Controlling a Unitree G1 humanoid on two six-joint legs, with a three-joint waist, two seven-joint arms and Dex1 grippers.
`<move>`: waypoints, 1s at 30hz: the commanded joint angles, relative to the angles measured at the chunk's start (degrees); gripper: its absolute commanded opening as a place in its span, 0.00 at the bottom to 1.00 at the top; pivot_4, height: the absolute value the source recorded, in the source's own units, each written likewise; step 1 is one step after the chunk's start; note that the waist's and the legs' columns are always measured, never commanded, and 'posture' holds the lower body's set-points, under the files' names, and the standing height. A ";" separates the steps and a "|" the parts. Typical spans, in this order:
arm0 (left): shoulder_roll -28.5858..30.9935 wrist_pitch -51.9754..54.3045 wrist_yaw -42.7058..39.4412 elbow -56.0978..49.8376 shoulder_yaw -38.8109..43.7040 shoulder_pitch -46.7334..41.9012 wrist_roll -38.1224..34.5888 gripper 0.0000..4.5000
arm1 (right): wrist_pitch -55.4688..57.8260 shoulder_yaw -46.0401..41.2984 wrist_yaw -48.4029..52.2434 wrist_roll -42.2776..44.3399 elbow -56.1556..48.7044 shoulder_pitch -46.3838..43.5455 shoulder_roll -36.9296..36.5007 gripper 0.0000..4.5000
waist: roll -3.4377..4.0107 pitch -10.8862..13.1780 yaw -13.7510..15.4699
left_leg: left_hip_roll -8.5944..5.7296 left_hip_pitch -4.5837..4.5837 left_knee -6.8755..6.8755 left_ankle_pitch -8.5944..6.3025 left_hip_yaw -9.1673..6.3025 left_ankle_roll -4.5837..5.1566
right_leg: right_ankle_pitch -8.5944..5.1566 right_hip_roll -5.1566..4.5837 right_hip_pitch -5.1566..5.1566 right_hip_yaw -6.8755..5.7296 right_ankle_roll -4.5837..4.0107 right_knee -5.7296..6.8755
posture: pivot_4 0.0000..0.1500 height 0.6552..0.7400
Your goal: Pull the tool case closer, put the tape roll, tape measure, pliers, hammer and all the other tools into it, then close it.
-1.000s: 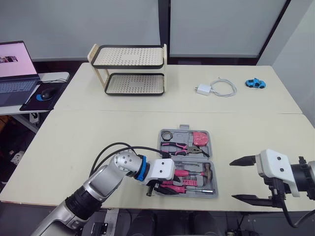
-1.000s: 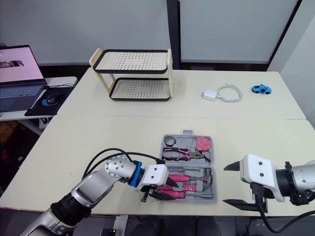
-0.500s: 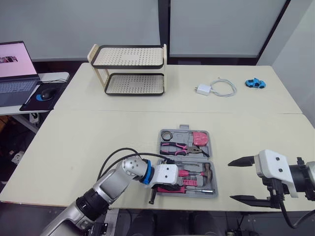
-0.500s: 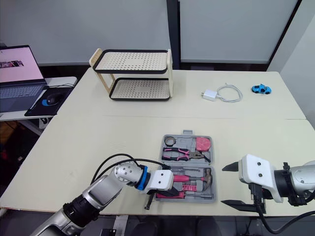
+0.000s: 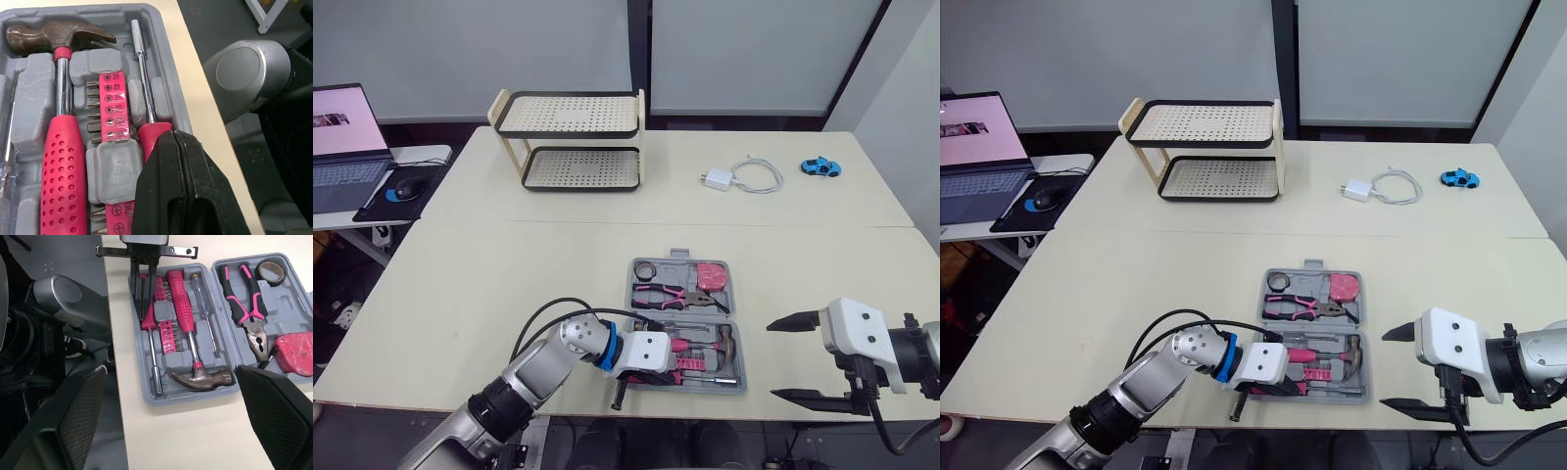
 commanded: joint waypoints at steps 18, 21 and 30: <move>5.47 -9.30 10.92 12.37 20.31 0.36 -2.61 0.00 | -18.33 20.67 -17.44 -25.69 22.13 -8.26 12.16 0.30 | -0.02 -0.01 -0.13 | -0.03 -0.06 -0.04 0.02 0.03 -0.04 | 0.00 -0.01 -0.17 0.05 0.00 0.02 | 1.00 1.00; 4.15 -12.56 10.69 16.18 19.37 -0.24 -1.16 0.00 | -20.53 23.65 -17.59 -27.91 26.18 -10.69 13.92 0.05 | -0.02 -0.01 -0.10 | -0.04 -0.10 -0.02 0.04 0.02 -0.07 | 0.00 -0.02 -0.18 0.04 0.00 0.01 | 1.00 1.00; -0.38 -17.55 11.74 22.47 17.62 -2.40 1.57 0.00 | -24.21 28.98 -16.60 -31.05 34.31 -15.83 17.49 0.01 | -0.02 -0.01 -0.30 | -0.03 -0.09 -0.01 0.14 0.01 -0.25 | 0.00 -0.01 -0.20 0.03 0.00 0.04 | 1.00 1.00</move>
